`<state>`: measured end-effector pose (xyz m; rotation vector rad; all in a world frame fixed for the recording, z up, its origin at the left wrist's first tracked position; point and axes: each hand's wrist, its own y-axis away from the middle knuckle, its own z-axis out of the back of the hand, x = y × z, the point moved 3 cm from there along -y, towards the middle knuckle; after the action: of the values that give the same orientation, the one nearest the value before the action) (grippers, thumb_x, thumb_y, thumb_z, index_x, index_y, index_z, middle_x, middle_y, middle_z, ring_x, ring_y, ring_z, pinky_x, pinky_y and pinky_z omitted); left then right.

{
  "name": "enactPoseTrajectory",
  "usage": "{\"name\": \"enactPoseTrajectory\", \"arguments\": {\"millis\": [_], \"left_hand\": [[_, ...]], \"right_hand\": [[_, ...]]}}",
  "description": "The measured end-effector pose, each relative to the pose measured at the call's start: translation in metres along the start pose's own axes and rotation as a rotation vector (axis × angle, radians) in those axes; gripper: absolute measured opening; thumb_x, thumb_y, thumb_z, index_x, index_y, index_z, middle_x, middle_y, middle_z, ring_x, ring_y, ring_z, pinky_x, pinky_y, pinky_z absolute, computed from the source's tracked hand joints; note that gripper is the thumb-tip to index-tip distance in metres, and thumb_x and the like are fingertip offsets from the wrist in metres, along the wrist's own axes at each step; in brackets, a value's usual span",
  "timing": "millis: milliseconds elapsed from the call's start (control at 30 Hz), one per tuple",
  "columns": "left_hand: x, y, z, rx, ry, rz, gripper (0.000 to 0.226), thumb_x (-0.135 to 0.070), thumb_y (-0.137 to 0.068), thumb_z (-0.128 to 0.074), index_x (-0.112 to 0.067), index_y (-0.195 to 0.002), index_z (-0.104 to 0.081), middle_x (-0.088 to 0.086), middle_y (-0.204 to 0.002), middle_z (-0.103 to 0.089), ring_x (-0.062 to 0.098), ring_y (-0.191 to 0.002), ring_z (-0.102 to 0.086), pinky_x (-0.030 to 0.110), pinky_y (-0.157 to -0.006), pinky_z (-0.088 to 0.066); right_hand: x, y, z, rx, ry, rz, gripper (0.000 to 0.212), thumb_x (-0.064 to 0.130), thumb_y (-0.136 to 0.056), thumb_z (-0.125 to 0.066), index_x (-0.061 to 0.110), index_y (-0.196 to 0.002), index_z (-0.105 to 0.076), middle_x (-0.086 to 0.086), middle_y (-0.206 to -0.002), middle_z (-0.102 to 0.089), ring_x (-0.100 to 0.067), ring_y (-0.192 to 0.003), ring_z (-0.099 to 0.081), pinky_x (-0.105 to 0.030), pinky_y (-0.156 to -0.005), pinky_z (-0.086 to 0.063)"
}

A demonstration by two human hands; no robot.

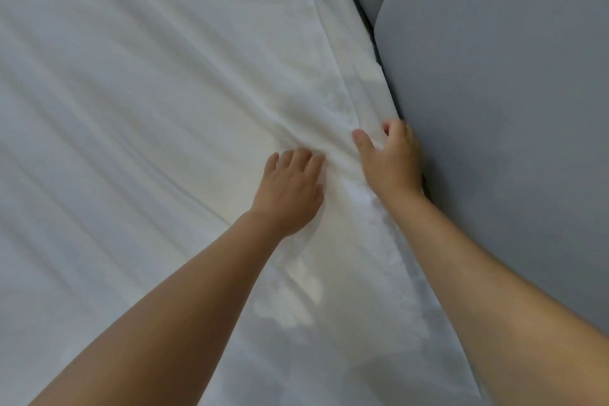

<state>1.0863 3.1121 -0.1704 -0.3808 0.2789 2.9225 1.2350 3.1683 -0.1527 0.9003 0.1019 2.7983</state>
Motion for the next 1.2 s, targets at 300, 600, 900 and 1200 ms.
{"name": "enactPoseTrajectory", "arguments": {"millis": [300,600,900,1200], "left_hand": [[-0.013,-0.017,-0.004,-0.085,0.160,0.097,0.061,-0.028,-0.092,-0.046,-0.014,-0.148,-0.027,0.012,-0.153,-0.023,0.027,-0.140,-0.018,0.044,-0.115,-0.010],[0.011,0.002,-0.078,0.291,0.173,0.251,0.069,-0.067,-0.090,-0.013,-0.042,-0.139,0.028,-0.007,-0.152,0.034,0.009,-0.128,0.044,0.030,-0.091,0.041],[0.013,0.004,-0.058,0.258,0.277,0.193,0.069,-0.054,-0.095,-0.033,-0.034,-0.151,0.000,-0.004,-0.159,0.015,0.017,-0.144,0.019,0.035,-0.111,0.018],[-0.017,0.147,-0.046,0.330,0.361,0.199,0.086,-0.064,-0.088,-0.040,-0.023,-0.152,-0.001,-0.004,-0.160,0.008,0.006,-0.143,0.015,0.028,-0.113,0.014]], "right_hand": [[0.013,-0.048,0.010,-0.197,0.159,0.115,0.013,0.008,-0.095,-0.041,0.000,-0.101,-0.050,-0.023,-0.110,-0.056,-0.039,-0.096,-0.054,-0.039,-0.070,-0.030],[-0.038,-0.057,-0.037,0.093,0.287,-0.197,0.026,0.005,-0.095,-0.038,-0.003,-0.120,-0.041,-0.030,-0.119,-0.054,-0.043,-0.109,-0.054,-0.044,-0.087,-0.043],[-0.048,0.104,-0.033,0.090,0.364,0.217,0.069,0.031,-0.081,-0.071,0.006,-0.139,-0.041,-0.028,-0.141,-0.037,-0.045,-0.127,-0.036,-0.057,-0.102,-0.031],[-0.051,0.106,-0.012,0.309,0.059,-0.141,0.039,0.044,-0.092,-0.050,0.009,-0.111,-0.052,-0.018,-0.098,-0.065,-0.037,-0.090,-0.060,-0.036,-0.070,-0.042]]}}
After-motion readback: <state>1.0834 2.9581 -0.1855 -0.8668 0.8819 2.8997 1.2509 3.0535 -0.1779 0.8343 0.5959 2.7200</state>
